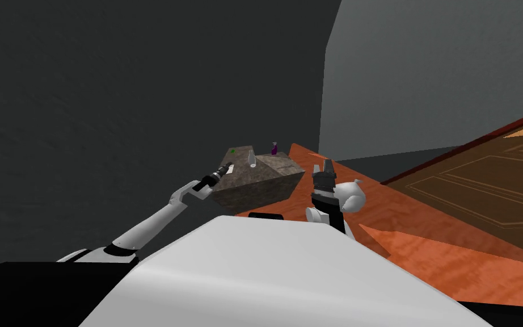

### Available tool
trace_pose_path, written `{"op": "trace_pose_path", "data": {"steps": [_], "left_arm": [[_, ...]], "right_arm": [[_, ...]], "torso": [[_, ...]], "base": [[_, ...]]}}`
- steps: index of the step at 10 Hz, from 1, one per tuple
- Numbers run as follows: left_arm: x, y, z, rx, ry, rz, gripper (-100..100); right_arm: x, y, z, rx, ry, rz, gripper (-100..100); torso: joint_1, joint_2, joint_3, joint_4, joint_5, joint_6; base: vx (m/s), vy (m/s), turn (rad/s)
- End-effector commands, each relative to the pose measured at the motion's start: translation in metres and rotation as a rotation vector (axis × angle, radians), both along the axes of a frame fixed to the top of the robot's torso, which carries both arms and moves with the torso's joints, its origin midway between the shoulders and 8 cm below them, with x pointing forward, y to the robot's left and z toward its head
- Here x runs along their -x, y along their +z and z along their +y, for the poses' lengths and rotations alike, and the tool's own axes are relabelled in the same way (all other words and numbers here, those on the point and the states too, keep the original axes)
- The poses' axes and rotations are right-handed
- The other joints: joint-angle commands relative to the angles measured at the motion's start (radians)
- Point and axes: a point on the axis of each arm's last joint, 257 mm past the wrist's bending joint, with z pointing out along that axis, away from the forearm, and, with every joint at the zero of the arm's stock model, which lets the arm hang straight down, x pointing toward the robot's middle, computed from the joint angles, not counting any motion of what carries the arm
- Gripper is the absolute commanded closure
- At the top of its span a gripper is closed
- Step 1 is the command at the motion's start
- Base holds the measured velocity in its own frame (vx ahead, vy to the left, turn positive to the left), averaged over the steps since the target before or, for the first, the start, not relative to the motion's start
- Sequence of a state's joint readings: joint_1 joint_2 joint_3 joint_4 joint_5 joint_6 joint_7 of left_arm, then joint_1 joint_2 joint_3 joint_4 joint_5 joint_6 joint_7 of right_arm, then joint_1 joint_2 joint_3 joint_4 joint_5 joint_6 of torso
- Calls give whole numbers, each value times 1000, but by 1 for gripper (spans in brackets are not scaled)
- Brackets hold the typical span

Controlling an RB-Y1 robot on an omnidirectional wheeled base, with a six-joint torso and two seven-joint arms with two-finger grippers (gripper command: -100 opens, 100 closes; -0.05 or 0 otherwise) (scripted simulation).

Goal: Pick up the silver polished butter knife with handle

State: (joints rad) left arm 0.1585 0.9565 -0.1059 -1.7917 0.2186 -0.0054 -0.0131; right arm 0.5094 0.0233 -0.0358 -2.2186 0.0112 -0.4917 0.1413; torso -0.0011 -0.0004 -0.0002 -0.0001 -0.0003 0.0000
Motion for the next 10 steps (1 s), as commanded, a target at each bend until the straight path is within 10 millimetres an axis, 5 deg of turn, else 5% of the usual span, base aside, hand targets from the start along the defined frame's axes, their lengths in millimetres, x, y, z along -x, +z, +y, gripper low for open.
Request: {"op": "trace_pose_path", "data": {"steps": [1,4,6,9,10], "left_arm": [[-5,-21,21,-54,35,74,-100],[-6,-33,43,-111,66,130,-100],[-3,-59,81,-194,125,235,-100],[2,-72,101,-234,158,289,-100],[8,-85,121,-273,191,342,-100]], "right_arm": [[0,0,0,0,0,0,0],[0,0,0,0,0,0,0],[0,0,0,0,0,0,0],[0,0,0,0,0,0,0],[0,0,0,0,0,0,0]], "torso": [[0,0,0,0,0,0],[0,0,0,0,0,0],[0,0,0,0,0,0],[1,-1,0,0,0,-1],[1,0,0,0,0,-1]], "base": [[12,-34,-326],[14,-19,-135],[18,-20,-254],[22,-6,-143],[23,-3,-196]]}}
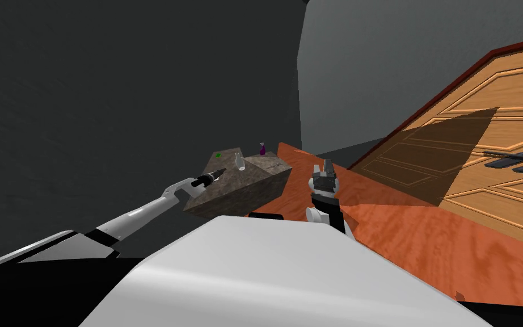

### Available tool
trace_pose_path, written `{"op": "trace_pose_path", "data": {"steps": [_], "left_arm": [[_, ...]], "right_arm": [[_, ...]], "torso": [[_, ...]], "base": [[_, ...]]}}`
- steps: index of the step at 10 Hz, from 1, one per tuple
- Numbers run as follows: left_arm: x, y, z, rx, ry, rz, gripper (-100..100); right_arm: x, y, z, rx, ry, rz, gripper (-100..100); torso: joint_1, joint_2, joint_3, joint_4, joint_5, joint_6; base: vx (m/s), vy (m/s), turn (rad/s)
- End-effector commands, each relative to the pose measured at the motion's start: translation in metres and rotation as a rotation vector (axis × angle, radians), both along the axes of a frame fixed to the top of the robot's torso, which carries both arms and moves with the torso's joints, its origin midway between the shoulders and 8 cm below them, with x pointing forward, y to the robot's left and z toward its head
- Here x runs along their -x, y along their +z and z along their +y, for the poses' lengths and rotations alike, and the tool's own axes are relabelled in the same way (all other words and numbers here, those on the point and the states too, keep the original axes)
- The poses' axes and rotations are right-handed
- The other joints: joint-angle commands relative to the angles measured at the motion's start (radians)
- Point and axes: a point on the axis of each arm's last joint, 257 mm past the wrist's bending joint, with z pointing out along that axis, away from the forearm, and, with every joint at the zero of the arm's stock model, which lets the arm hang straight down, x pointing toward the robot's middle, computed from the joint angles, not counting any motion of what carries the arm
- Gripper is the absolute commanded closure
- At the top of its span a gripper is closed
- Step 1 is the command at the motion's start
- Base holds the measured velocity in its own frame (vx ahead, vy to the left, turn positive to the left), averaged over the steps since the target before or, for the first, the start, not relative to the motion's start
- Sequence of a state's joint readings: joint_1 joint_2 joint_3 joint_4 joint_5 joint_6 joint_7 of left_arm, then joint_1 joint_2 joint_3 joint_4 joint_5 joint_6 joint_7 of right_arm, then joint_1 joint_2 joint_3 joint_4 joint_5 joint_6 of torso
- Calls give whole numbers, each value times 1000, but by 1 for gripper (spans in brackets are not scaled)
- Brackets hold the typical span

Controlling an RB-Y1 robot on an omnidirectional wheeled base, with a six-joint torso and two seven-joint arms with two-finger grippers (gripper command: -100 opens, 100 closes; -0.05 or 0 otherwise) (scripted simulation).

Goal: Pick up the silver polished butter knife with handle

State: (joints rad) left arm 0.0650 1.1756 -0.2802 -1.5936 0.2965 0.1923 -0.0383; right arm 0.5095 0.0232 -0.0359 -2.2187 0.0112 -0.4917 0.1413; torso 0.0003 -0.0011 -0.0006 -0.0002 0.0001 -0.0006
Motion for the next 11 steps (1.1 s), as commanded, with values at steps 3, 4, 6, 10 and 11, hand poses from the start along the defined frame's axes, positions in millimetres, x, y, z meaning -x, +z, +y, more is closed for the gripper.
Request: {"op": "trace_pose_path", "data": {"steps": [3,4,6,10,11], "left_arm": [[18,-29,49,-96,85,130,-100],[27,-36,69,-129,119,173,-100],[40,-49,87,-163,149,227,-100],[77,-74,134,-246,232,357,-100],[89,-81,146,-267,254,394,-100]], "right_arm": [[0,0,0,0,0,0,0],[0,0,0,0,0,0,0],[0,0,0,0,0,0,0],[0,0,0,0,0,0,0],[0,0,0,0,0,0,0]], "torso": [[0,0,0,0,0,-1],[0,0,0,0,0,0],[1,0,0,0,0,-1],[1,0,0,0,0,-2],[1,0,0,0,0,-1]], "base": [[29,4,-203],[32,5,-310],[24,9,-110],[27,16,-185],[24,14,-238]]}}
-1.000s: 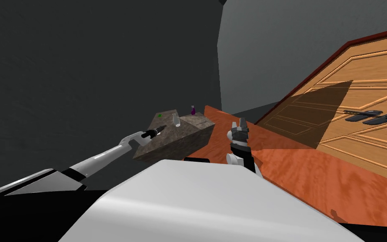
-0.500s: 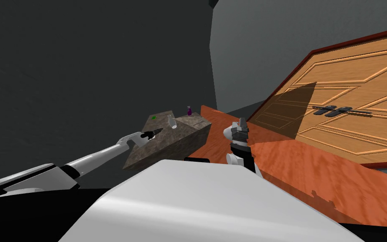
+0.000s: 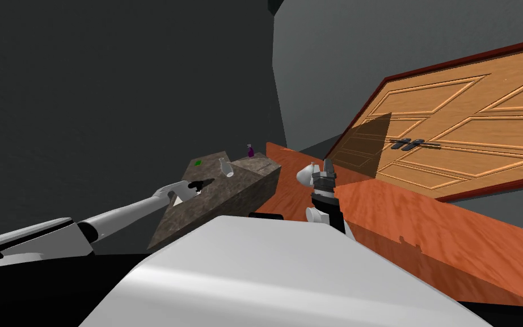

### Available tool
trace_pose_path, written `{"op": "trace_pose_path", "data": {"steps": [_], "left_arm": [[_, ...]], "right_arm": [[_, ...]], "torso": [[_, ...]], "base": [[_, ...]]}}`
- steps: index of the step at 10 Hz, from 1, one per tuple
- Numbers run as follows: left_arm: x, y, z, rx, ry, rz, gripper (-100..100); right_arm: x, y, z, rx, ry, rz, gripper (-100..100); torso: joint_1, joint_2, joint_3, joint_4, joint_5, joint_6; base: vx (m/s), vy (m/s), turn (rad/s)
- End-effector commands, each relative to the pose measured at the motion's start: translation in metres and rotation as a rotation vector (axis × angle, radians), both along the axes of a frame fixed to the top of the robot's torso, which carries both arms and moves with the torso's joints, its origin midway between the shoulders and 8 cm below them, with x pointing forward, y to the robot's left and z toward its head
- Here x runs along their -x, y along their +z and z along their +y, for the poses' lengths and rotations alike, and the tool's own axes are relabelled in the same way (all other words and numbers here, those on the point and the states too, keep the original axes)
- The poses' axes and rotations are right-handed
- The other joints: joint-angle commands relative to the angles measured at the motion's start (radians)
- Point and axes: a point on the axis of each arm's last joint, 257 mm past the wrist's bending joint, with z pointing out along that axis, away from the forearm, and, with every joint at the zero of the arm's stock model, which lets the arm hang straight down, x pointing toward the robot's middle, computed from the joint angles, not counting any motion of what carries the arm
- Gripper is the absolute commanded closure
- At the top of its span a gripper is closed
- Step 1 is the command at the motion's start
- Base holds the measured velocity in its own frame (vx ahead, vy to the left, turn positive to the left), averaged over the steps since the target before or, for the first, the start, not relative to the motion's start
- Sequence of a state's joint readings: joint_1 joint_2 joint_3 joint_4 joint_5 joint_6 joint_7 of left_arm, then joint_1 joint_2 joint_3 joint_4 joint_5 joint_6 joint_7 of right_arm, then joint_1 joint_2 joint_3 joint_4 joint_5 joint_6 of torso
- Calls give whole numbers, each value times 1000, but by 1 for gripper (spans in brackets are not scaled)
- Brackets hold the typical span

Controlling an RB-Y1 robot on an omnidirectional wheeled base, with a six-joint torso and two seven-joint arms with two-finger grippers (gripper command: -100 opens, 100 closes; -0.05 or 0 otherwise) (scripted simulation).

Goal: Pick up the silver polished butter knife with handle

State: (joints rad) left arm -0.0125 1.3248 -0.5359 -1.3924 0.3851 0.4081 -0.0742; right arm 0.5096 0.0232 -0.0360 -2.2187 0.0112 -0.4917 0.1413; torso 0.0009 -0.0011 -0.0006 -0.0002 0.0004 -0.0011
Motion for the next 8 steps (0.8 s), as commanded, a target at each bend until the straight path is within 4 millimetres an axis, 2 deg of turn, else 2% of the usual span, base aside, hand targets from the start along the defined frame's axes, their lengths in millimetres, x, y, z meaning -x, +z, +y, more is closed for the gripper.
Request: {"op": "trace_pose_path", "data": {"steps": [1,4,5,6,7,8], "left_arm": [[20,-11,19,-33,38,60,-100],[53,-30,41,-71,87,151,-100],[44,-24,36,-62,74,128,-100],[45,-24,37,-63,76,131,0],[48,-28,45,-63,114,131,-100],[49,-29,48,-62,127,132,-100]], "right_arm": [[0,0,0,0,0,0,0],[0,0,0,0,0,0,0],[0,0,0,0,0,0,0],[0,0,0,0,0,0,0],[0,0,0,0,0,0,0],[0,0,0,0,0,0,0]], "torso": [[0,0,0,0,0,0],[1,3,2,1,0,-1],[2,3,2,0,1,-2],[2,3,1,0,1,-3],[2,2,1,0,1,-3],[4,5,2,0,2,-1]], "base": [[25,19,-174],[-17,23,-92],[-12,13,-26],[0,0,0],[-60,45,-238],[-97,54,-272]]}}
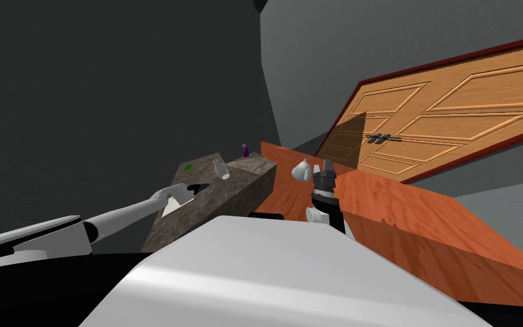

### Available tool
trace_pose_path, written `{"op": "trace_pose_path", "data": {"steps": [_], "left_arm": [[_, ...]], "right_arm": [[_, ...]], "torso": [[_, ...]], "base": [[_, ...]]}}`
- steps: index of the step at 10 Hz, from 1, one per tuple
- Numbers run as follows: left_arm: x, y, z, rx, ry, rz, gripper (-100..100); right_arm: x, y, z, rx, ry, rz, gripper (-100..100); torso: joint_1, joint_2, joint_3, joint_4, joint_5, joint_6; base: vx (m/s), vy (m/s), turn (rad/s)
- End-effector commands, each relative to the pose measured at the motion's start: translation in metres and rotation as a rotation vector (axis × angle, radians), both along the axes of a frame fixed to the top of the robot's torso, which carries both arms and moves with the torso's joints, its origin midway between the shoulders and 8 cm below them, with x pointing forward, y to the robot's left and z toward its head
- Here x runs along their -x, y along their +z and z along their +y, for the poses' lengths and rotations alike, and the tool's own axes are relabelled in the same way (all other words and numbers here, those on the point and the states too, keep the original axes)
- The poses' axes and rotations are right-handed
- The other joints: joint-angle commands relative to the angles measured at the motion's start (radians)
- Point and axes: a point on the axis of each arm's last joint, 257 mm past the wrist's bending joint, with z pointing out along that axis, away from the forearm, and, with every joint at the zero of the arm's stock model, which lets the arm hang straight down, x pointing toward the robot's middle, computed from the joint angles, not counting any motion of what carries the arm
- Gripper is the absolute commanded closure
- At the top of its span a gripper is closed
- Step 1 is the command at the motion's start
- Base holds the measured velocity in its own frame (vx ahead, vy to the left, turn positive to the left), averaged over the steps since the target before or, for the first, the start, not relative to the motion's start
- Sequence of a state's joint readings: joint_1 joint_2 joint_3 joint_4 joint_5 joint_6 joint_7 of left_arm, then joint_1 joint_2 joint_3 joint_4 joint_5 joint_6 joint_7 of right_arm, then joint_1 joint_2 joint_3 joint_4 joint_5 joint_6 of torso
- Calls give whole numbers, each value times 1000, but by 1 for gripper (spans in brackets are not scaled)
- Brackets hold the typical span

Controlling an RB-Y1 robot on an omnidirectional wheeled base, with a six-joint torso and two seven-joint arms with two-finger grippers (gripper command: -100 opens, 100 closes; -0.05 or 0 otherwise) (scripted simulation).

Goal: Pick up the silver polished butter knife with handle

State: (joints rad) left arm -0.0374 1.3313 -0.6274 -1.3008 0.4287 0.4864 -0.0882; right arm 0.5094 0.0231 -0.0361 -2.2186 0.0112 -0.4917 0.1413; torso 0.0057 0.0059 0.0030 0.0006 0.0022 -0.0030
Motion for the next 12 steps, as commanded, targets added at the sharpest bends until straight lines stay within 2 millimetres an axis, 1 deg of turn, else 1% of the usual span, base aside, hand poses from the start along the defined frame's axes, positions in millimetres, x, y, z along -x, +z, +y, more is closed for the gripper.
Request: {"op": "trace_pose_path", "data": {"steps": [1,3,4,5,9,10,11,12], "left_arm": [[4,-5,7,-2,37,2,-100],[7,-9,14,-3,75,3,-100],[5,-8,12,-2,64,2,-100],[5,-8,12,-3,66,2,100],[8,-8,15,-8,71,9,100],[8,-8,15,-8,71,9,0],[4,-5,7,-2,37,2,100],[2,-3,5,-2,24,1,100]], "right_arm": [[0,0,0,0,0,0,0],[0,0,0,0,0,0,0],[0,0,0,0,0,0,0],[0,0,0,0,0,0,0],[0,0,0,0,0,0,0],[0,0,0,0,0,0,0],[0,0,0,0,0,0,0],[0,0,0,0,0,1,0]], "torso": [[0,0,0,0,0,0],[1,1,1,0,0,0],[1,1,1,0,0,-1],[-1,-1,-1,0,0,-1],[-2,-5,-2,0,1,1],[-1,-5,-2,0,1,1],[-1,-5,-2,0,1,1],[-3,-7,-3,0,0,-2]], "base": [[-99,55,-206],[-96,62,-232],[-43,23,-32],[-8,5,6],[-1,1,3],[0,0,0],[66,-23,257],[104,-48,261]]}}
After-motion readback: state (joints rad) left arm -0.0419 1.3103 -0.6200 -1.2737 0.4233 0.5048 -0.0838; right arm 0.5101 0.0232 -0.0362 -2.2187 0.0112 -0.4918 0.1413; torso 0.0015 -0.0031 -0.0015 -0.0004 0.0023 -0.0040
